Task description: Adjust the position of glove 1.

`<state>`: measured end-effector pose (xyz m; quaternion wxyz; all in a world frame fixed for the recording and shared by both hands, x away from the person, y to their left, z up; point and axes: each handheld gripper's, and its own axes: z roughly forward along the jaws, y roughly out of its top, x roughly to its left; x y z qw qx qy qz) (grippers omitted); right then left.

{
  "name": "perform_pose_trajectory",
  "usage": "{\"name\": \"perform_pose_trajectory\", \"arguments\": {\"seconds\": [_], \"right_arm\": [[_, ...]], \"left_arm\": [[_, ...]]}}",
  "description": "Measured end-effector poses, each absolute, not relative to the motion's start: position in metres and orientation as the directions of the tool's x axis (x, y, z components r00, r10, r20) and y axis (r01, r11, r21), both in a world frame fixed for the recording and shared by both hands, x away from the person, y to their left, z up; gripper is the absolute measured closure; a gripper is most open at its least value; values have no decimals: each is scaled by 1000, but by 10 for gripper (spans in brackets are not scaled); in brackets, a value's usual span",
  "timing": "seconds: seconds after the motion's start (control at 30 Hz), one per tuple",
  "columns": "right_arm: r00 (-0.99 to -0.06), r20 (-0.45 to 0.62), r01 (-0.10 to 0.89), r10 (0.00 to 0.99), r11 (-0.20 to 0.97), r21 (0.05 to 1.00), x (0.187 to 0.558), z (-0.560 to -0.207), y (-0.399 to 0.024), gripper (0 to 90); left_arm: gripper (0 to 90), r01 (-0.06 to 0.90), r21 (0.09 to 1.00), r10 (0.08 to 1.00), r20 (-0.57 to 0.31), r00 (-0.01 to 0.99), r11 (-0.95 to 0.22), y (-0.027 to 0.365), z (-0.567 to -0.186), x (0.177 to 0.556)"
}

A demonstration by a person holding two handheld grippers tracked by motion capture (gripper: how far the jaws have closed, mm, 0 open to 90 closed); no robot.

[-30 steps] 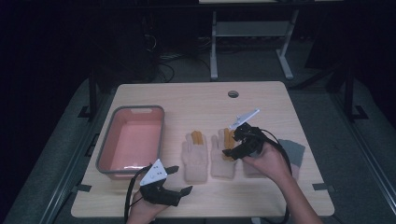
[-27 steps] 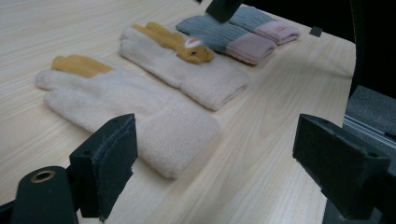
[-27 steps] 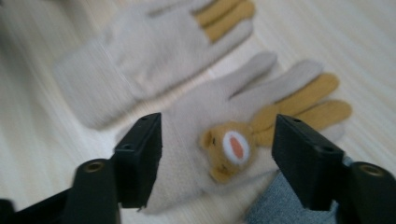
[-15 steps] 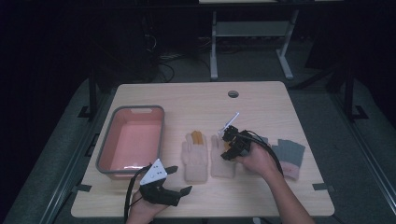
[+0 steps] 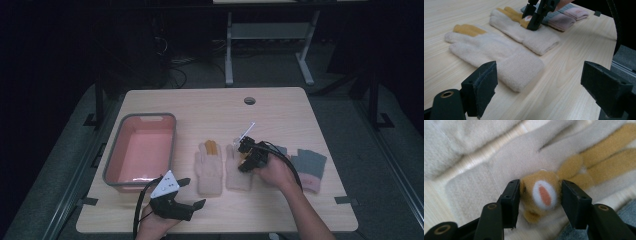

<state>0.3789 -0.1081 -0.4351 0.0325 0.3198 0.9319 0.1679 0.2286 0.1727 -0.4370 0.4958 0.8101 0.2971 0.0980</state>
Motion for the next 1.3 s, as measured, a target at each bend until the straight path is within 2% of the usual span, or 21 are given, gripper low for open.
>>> {"name": "perform_pose_trajectory", "arguments": {"seconds": [0.3,0.43,0.57,0.67,1.07,1.3], "right_arm": [[-797,30,578,604,746,332,379,-435,-108,575],[-818,15,537,575,755,376,376,-429,-110,635],[-826,21,526,564,757,387,374,-423,-111,643],[-840,-16,496,543,778,385,371,-413,-109,646],[-872,-58,410,486,789,457,361,-371,-98,651],[-912,-77,320,403,817,480,355,-356,-70,650]], "left_arm": [[141,378,862,574,-129,808,-339,173,-437,229],[141,371,864,575,-121,809,-341,174,-436,229],[142,375,864,580,-125,805,-335,174,-437,229],[141,376,865,580,-126,805,-333,175,-436,229],[141,364,871,583,-115,804,-330,176,-434,228],[141,373,873,595,-126,794,-314,177,-434,229]]}}
